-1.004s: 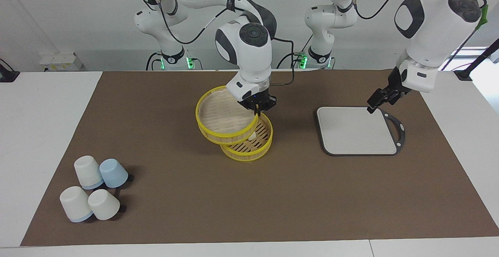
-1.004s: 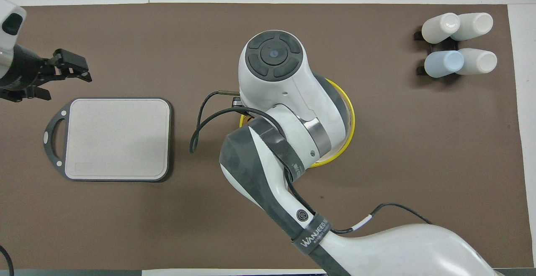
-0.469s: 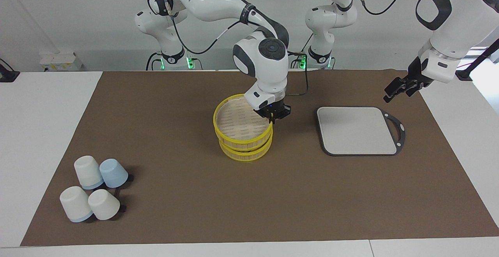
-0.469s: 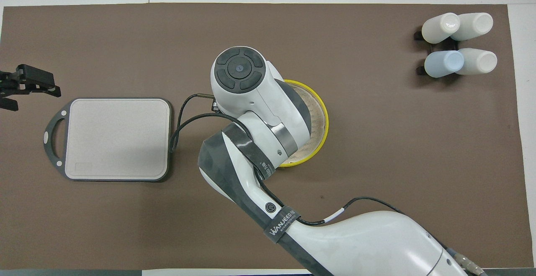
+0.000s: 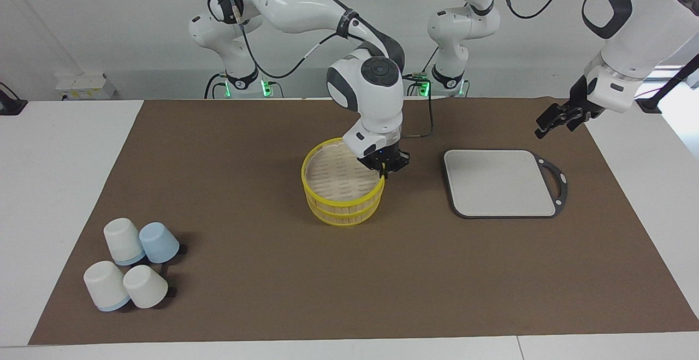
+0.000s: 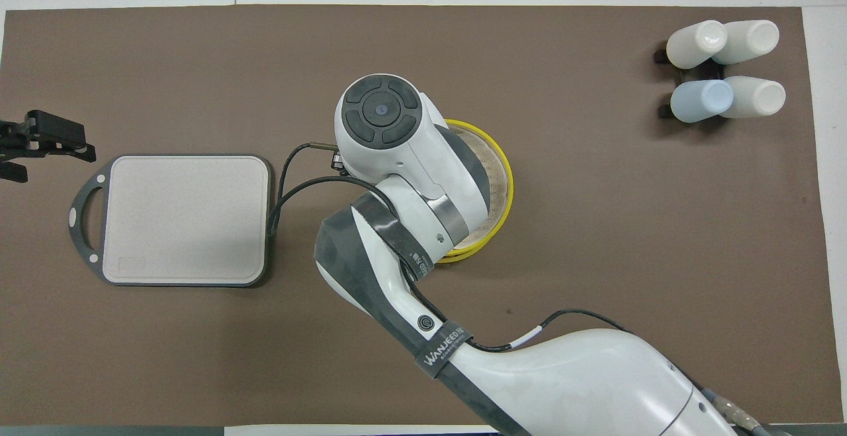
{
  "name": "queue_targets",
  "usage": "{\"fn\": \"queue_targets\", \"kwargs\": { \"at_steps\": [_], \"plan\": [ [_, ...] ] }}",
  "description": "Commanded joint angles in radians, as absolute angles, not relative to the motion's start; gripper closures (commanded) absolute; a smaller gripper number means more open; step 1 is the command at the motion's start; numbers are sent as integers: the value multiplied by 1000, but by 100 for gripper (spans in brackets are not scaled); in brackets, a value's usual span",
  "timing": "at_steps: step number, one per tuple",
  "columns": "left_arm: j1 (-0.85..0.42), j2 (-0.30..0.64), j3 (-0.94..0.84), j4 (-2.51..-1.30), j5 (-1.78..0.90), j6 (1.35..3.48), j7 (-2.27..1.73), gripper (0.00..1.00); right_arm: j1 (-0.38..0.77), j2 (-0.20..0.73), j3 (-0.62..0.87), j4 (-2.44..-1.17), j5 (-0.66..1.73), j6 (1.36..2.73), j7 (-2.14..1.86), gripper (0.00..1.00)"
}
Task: Place bun in steamer
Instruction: 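Lower the lid onto the steamer with the right gripper while the left gripper rests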
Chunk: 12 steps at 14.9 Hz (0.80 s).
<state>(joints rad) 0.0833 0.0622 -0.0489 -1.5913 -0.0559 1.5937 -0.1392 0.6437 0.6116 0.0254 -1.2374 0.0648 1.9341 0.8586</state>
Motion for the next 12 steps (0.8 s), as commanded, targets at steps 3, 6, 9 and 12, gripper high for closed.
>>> {"fn": "queue_targets", "kwargs": {
  "at_steps": [3, 6, 9, 12],
  "plan": [
    [49, 6, -51, -1611, -37, 1536, -124, 0, 640, 614, 31, -1252, 37, 1951, 874, 100],
    [52, -26, -51, -1635, -37, 1499, -92, 0, 643, 609, 31, -1261, 41, 1939, 876, 100],
    [48, -44, -45, -1655, -37, 1496, -80, 0, 643, 606, 31, -1273, 51, 1930, 877, 100],
    [40, -41, -43, -1655, -38, 1520, -86, 0, 647, 604, 32, -1275, 57, 1930, 897, 100]
  ]
}}
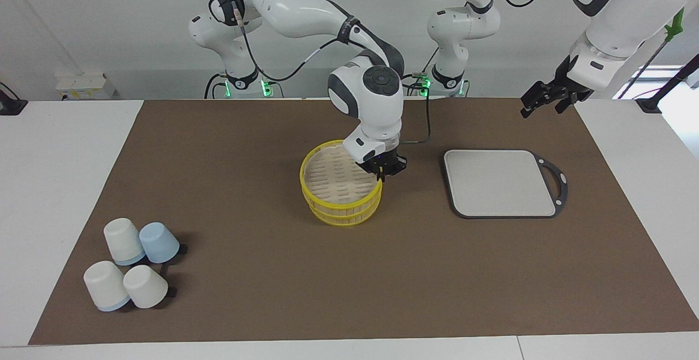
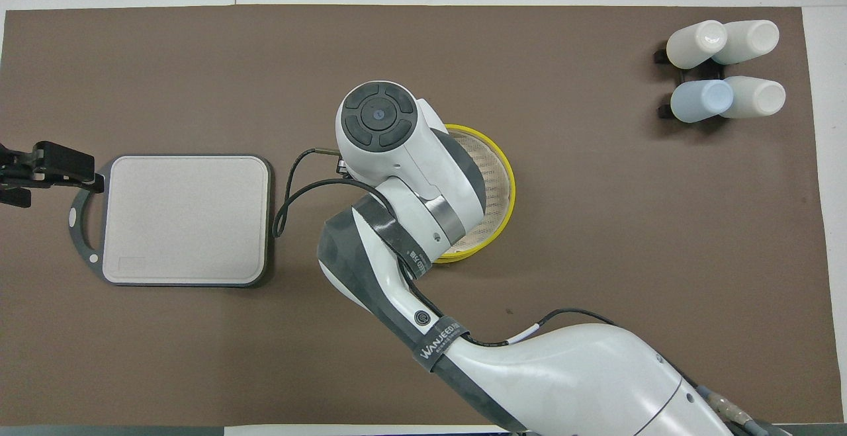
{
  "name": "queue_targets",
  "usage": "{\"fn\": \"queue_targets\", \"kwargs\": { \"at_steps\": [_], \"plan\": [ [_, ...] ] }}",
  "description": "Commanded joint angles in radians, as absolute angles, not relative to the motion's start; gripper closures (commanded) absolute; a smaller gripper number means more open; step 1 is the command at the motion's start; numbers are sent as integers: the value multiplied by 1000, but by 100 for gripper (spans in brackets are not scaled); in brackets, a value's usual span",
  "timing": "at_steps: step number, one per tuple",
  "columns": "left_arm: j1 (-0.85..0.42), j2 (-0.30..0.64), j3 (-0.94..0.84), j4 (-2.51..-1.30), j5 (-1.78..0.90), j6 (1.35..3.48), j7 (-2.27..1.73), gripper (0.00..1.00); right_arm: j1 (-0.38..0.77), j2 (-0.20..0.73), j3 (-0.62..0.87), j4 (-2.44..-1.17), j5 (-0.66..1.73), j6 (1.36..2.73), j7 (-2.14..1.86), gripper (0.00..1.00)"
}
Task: Place bun in steamer
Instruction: 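Lower the lid onto the steamer with the right gripper while the left gripper rests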
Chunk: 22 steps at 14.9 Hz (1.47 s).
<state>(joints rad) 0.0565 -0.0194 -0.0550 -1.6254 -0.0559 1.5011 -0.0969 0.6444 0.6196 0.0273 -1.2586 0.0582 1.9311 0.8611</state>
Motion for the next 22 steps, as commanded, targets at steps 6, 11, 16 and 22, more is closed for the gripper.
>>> {"fn": "queue_targets", "kwargs": {
  "at_steps": [6, 11, 16, 22],
  "plan": [
    [28, -31, -46, -1640, -38, 1531, -89, 0, 666, 603, 34, -1276, 58, 1931, 916, 100],
    [0, -23, -49, -1623, -37, 1545, -87, 0, 661, 600, 34, -1305, 57, 1950, 908, 100],
    [0, -5, -44, -1589, -40, 1539, -83, 0, 658, 575, 34, -1356, 43, 1973, 876, 0],
    [-2, -5, -44, -1597, -32, 1572, -80, 0, 635, 473, 26, -1338, 35, 1964, 815, 0]
  ]
}}
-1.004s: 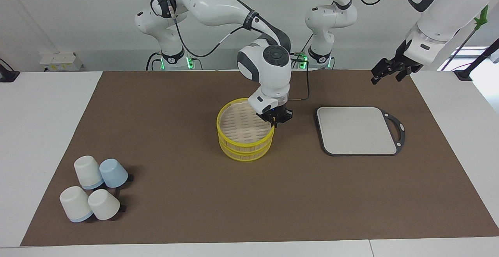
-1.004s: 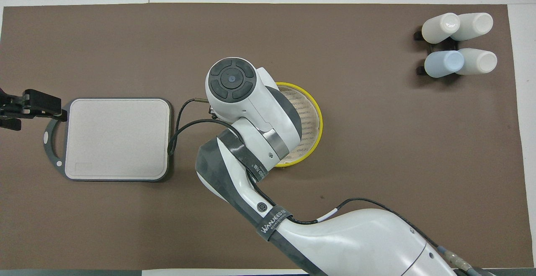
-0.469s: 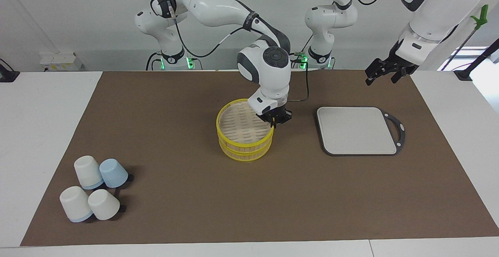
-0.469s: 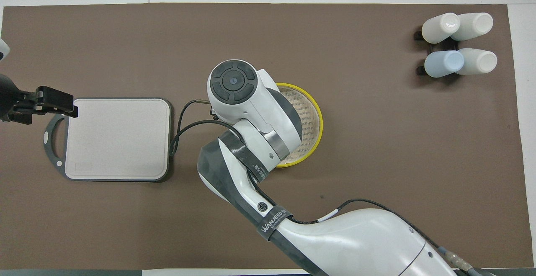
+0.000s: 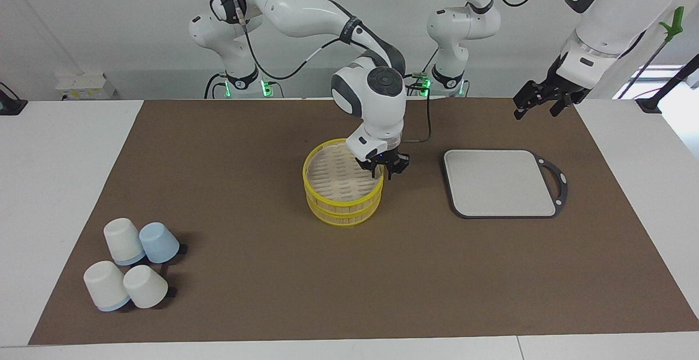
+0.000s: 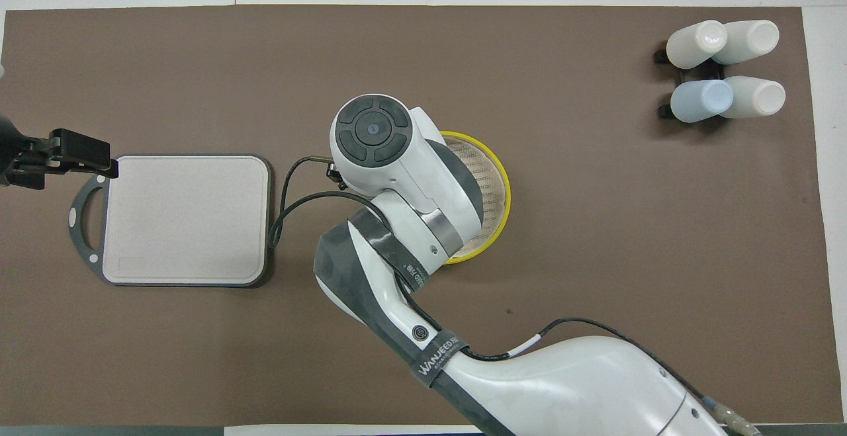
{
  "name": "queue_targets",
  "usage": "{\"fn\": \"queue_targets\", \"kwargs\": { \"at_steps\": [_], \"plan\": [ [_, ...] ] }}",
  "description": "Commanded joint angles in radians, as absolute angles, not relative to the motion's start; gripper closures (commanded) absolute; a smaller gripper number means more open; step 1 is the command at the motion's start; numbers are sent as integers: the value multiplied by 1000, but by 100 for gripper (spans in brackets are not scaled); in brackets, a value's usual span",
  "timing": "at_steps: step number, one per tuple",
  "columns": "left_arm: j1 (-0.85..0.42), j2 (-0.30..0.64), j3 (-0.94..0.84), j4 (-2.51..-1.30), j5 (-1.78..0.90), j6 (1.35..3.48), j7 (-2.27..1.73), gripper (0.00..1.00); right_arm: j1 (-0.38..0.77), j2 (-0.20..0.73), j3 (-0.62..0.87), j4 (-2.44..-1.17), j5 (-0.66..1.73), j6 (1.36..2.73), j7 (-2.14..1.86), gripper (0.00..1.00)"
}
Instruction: Place bun in steamer
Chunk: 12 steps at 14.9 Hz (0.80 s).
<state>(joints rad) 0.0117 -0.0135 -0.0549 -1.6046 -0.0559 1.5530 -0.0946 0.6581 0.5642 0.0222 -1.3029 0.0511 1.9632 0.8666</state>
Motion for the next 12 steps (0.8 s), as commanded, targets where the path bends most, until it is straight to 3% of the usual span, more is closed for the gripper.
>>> {"fn": "queue_targets", "kwargs": {
  "at_steps": [1, 5, 12],
  "plan": [
    [-2, -5, -43, -1603, -29, 1577, -80, 0, 612, 435, 28, -1339, 35, 1936, 771, 0],
    [-2, -9, -46, -1608, -8, 1578, -80, 0, 487, 318, 28, -1339, 40, 1790, 525, 0],
    [-2, -9, -43, -1606, -9, 1580, -81, 0, 180, 219, 29, -1350, 41, 1628, 106, 0]
  ]
}}
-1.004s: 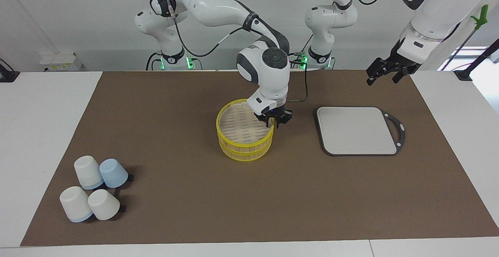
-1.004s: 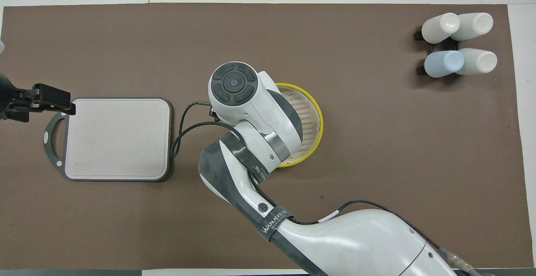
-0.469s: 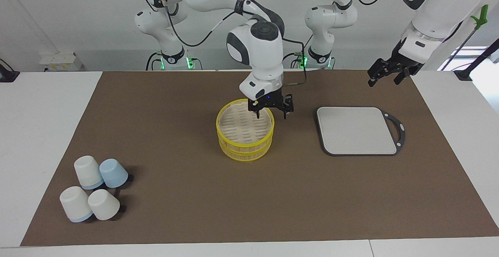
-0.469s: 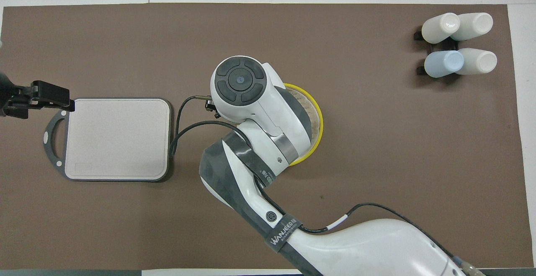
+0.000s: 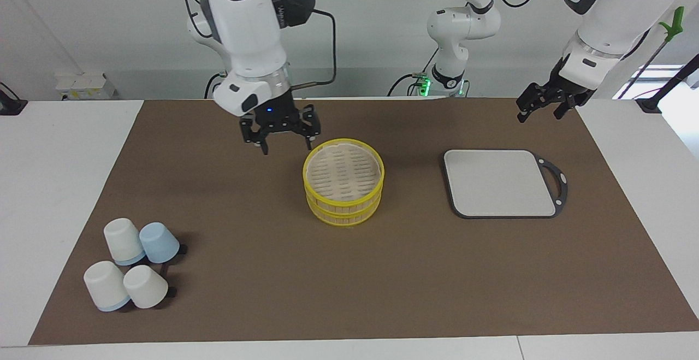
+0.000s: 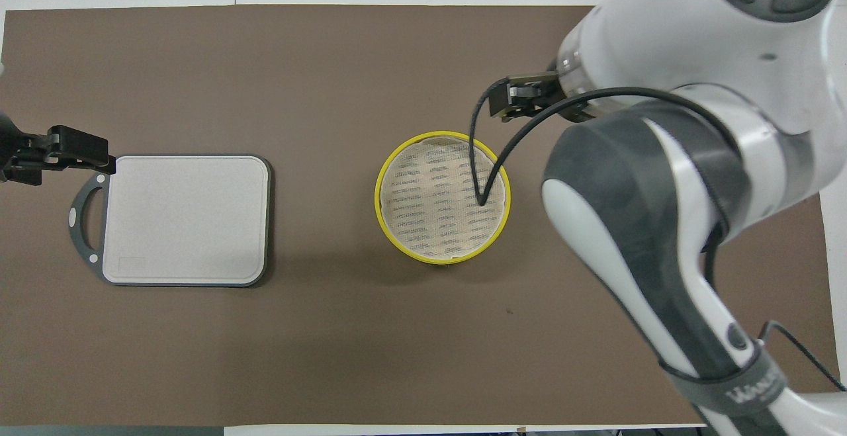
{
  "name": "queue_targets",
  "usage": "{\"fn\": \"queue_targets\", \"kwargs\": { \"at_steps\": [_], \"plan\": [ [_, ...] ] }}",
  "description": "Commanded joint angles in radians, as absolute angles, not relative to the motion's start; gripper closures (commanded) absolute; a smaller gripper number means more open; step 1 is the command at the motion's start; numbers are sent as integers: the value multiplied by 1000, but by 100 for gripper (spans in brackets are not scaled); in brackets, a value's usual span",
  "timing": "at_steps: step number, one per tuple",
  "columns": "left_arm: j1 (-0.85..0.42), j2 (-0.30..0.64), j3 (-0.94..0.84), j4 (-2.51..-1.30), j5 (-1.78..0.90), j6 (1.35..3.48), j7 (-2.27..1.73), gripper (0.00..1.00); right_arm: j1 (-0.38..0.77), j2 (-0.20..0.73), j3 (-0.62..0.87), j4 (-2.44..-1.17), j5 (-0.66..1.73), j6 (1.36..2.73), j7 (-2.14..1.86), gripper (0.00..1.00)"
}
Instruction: Place bun in steamer
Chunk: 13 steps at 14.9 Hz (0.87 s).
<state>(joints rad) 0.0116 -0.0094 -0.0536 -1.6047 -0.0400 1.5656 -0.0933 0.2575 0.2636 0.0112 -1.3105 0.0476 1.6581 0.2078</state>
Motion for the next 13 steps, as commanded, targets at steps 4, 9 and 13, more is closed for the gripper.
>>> {"fn": "queue_targets", "kwargs": {
  "at_steps": [4, 9, 13],
  "plan": [
    [-2, -9, -43, -1608, -8, 1580, -81, 0, 82, 122, 26, -1457, 37, 1557, 54, 0],
    [2, -20, -41, -1620, -9, 1572, -84, 0, 14, -1, 26, -1638, 37, 1595, 57, 0],
    [9, -20, -43, -1618, -9, 1574, -87, 0, -23, -23, 26, -1661, 37, 1605, 52, 0]
  ]
}}
